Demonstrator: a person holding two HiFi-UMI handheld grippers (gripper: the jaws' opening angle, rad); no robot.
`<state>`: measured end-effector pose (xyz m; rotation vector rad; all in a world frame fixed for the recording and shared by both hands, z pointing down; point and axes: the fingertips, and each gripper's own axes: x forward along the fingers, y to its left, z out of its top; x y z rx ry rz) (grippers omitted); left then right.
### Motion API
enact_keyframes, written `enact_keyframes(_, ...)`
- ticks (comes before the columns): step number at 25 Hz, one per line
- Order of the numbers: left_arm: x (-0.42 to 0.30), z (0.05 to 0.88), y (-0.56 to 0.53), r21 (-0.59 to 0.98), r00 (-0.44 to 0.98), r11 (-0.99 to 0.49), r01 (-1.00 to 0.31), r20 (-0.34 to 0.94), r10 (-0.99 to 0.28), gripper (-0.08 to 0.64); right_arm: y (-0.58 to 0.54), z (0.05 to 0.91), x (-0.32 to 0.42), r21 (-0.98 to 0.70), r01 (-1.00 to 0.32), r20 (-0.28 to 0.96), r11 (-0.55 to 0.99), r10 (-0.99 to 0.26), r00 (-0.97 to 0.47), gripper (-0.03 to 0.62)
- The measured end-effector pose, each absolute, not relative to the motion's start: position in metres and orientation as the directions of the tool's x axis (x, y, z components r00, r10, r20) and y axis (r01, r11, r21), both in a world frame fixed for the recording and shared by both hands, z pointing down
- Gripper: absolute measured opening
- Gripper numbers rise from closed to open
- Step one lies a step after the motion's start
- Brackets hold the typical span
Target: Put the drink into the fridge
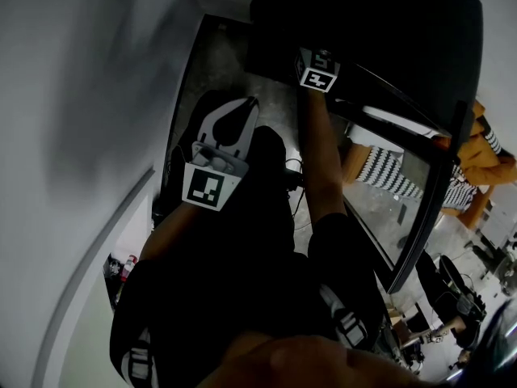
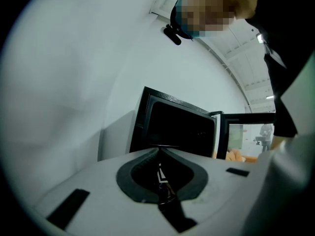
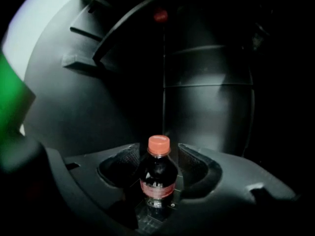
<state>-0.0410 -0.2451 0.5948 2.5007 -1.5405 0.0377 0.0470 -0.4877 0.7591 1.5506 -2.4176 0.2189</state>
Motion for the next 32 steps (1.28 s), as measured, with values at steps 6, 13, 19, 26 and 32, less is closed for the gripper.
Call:
enact_keyframes(6,-0.042,0.568,-0.227,0.164,0.424,-0.402,-0.901,0.128,-0.897,0.012,-0.464,0.743,0.064,0.018,-0.921,0.301,0.389,-0.881,-0.366,0.233)
enact_keyframes(13,-0.038,0.525,-0.192,0.158,0.381,-0.362,-0.919,0.121,-0.917,0.011,-0.419,0.712,0.072,-0.027,-0.919,0.328,0.394,-0.864,-0.381,0.233)
enact_keyframes(19,-0.028,0.468,-0.161,0.127,0.361,-0.349,-0.928,0.083,-0.929,0.012,-0.376,0.678,0.082,-0.065,-0.920,0.345,0.386,-0.857,-0.384,0.232)
enact_keyframes(26,-0.013,0.418,-0.112,0.110,0.346,-0.339,-0.934,0.050,-0.937,0.012,-0.314,0.640,0.091,-0.096,-0.914,0.368,0.395,-0.839,-0.401,0.204)
enact_keyframes(32,-0.007,0.392,-0.078,0.101,0.310,-0.305,-0.947,0.038,-0.950,0.012,-0.272,0.617,0.102,-0.104,-0.914,0.394,0.392,-0.827,-0.400,0.136)
